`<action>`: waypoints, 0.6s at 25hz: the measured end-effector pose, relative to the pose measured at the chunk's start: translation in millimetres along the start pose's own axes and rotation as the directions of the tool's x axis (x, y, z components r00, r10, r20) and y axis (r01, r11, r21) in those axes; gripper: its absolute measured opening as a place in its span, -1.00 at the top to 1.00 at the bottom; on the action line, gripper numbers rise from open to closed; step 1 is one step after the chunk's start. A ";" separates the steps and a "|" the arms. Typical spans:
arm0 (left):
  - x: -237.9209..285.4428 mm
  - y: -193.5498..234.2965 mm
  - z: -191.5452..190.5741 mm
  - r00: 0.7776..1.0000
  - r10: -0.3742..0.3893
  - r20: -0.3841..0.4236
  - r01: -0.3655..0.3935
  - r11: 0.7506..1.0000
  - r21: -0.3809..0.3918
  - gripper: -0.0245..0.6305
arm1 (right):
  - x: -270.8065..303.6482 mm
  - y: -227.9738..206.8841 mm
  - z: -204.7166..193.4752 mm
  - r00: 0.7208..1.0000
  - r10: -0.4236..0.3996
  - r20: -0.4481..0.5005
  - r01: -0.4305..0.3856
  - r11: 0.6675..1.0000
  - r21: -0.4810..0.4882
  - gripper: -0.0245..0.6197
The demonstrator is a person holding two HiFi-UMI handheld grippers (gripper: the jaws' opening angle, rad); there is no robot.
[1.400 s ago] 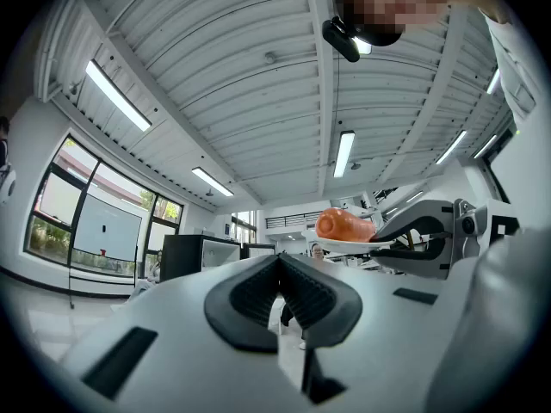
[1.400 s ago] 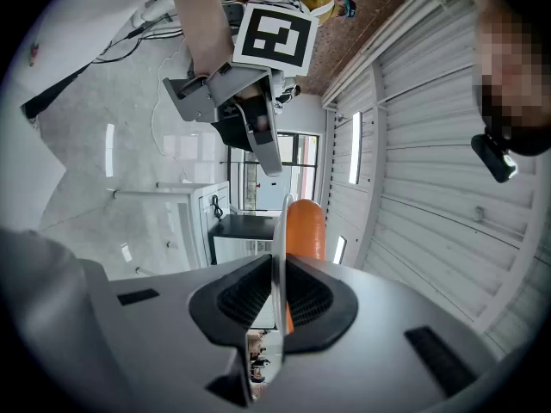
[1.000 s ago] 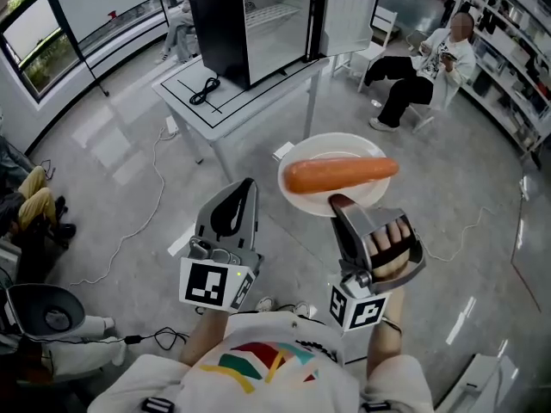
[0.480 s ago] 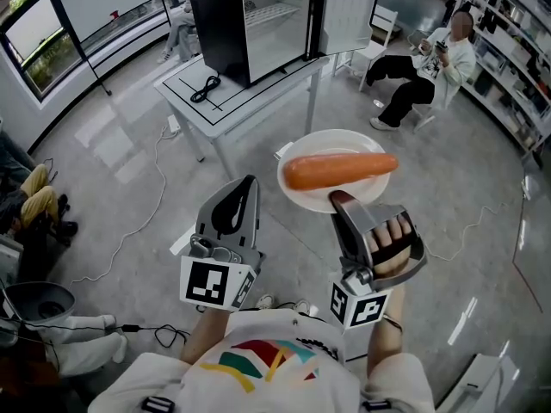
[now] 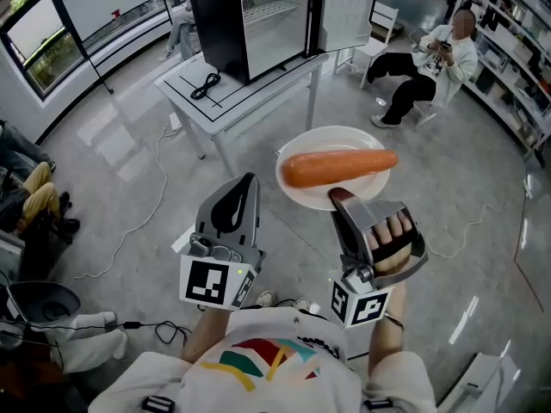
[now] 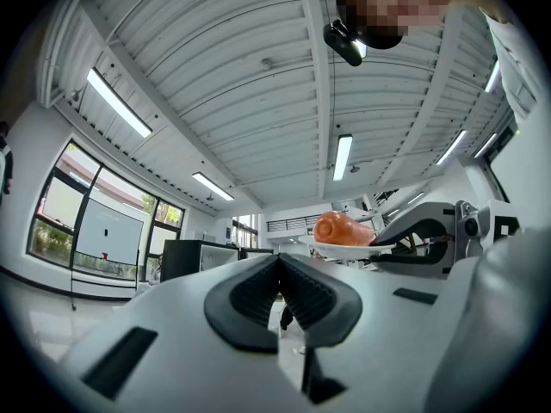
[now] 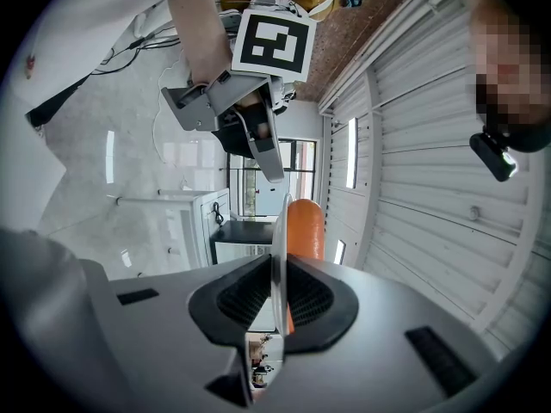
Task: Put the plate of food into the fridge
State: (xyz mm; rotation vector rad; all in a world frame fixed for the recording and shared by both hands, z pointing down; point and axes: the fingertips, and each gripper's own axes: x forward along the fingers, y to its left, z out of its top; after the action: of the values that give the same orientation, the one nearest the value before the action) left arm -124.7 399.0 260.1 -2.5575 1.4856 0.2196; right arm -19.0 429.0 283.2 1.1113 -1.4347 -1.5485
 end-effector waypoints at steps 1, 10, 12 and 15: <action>0.4 -1.0 0.0 1.000 0.000 0.000 0.000 1.000 0.000 0.91 | -0.5 0.4 -0.5 1.000 0.002 0.002 -0.002 1.000 0.000 0.80; 2.0 -10.7 -2.0 1.000 0.001 0.005 -0.001 1.000 0.004 0.91 | -3.8 2.4 -6.2 1.000 -0.002 0.014 0.002 1.000 -0.004 0.80; 1.3 -12.0 -1.1 1.000 0.006 0.008 -0.006 1.000 0.006 0.91 | -5.2 2.6 -7.2 1.000 -0.002 0.017 0.002 1.000 -0.005 0.80; 1.2 -15.3 1.2 1.000 0.020 0.009 -0.020 1.000 0.011 0.91 | -8.6 2.0 -12.0 1.000 0.000 0.021 0.000 1.000 -0.002 0.80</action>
State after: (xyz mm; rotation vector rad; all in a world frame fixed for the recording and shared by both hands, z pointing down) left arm -110.8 405.7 259.9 -2.5305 1.5052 0.2246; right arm -4.8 432.5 286.1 1.0970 -1.4470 -1.5660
